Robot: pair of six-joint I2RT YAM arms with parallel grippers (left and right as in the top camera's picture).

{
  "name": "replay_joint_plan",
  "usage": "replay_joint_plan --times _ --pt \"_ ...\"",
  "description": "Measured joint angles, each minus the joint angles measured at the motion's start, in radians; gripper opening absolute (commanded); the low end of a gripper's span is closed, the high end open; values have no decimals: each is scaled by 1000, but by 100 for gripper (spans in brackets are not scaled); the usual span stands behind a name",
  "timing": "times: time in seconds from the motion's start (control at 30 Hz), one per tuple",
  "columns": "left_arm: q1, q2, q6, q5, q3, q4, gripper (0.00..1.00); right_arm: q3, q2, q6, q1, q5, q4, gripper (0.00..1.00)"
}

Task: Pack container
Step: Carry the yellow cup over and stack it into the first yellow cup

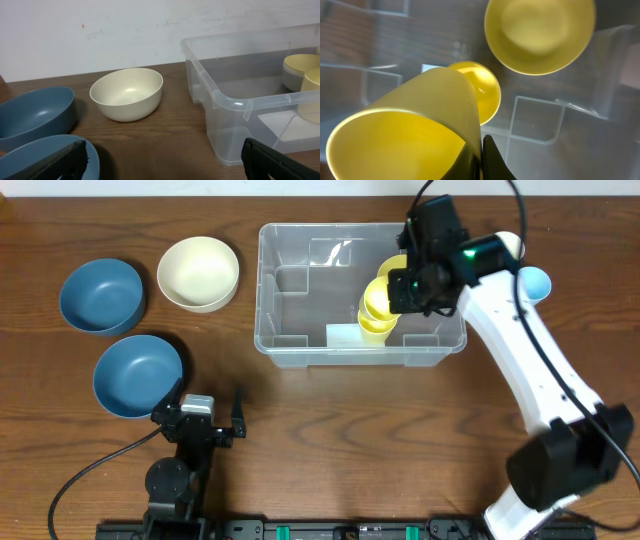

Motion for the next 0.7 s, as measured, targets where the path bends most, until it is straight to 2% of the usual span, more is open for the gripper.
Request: replay_joint_plan --times 0.33,0.37,0.43,0.47,0.53,0.7 --pt "0 0 0 0 0 0 98 -1 74 2 1 8 7 3" --pt "0 0 0 0 0 0 98 -1 77 2 2 8 7 11" --pt "0 0 0 0 0 0 98 -1 81 11 8 10 8 41" --pt "0 0 0 0 0 0 98 -1 82 10 11 11 8 52" --pt "0 0 0 0 0 0 98 -1 82 7 15 11 8 58" --pt "0 0 0 0 0 0 98 -1 82 -1 18 11 5 57"
